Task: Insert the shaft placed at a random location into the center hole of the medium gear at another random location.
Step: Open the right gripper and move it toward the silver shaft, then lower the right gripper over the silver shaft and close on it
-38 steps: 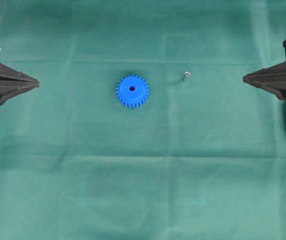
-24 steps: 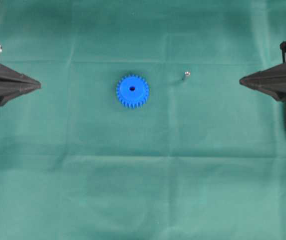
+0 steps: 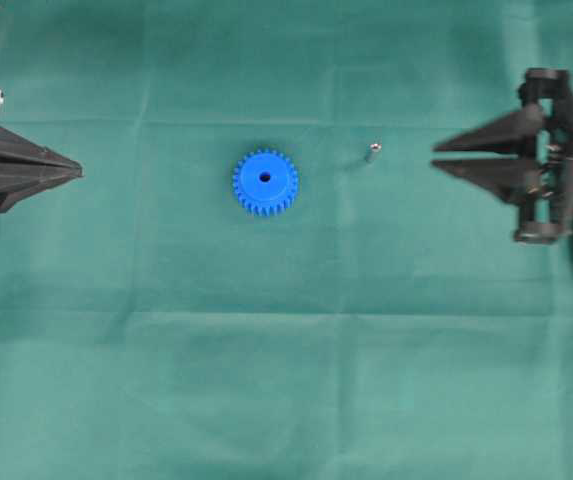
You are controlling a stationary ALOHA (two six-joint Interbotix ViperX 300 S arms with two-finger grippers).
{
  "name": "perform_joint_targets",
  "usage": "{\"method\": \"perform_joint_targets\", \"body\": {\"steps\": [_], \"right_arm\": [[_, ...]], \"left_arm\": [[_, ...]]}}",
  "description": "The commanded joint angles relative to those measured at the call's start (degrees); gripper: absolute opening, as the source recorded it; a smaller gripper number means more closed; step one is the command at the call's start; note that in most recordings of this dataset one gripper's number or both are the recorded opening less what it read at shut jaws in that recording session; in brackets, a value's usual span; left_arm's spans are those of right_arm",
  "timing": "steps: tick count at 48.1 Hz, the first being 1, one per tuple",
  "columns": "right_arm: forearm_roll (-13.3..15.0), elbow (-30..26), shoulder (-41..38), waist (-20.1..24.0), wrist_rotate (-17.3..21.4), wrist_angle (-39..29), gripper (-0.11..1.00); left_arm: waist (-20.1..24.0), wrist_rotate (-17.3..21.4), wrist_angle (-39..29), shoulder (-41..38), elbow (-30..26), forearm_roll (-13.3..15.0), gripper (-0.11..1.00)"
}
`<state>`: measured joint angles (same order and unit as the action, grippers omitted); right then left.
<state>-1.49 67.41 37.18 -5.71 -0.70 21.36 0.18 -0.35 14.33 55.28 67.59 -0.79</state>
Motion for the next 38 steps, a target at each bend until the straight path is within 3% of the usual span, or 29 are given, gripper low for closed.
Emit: {"method": "perform_joint_targets", "body": {"steps": [1,6,9,14,38], "right_arm": [[-0.62,-1.49,-5.19,-1.23,0.88,2.02,0.52],[-0.62,-2.46,-11.87,-2.99,0.88,3.34,0.82],[-0.79,-2.99,-16.17,-4.92,0.88,4.39,0.92],[-1.14,-3.25,-21.8,-7.47,0.88,6.59,0.86],[-2.2,-4.48,-36.65,-9.4,0.79,14.41,0.87]], "left_arm": [[0.09,0.0,0.26,-0.35,-1.41,-0.18,0.0],[0.09,0.0,0.26,-0.35,-1.41,-0.18,0.0],[0.09,0.0,0.09,-0.35,-1.41,-0.18,0.0],[0.09,-0.09,-0.53,-0.62,-1.32,-0.18,0.0],[0.26,-0.18,-1.41,-0.88,-1.23,-0.18,0.0]]}}
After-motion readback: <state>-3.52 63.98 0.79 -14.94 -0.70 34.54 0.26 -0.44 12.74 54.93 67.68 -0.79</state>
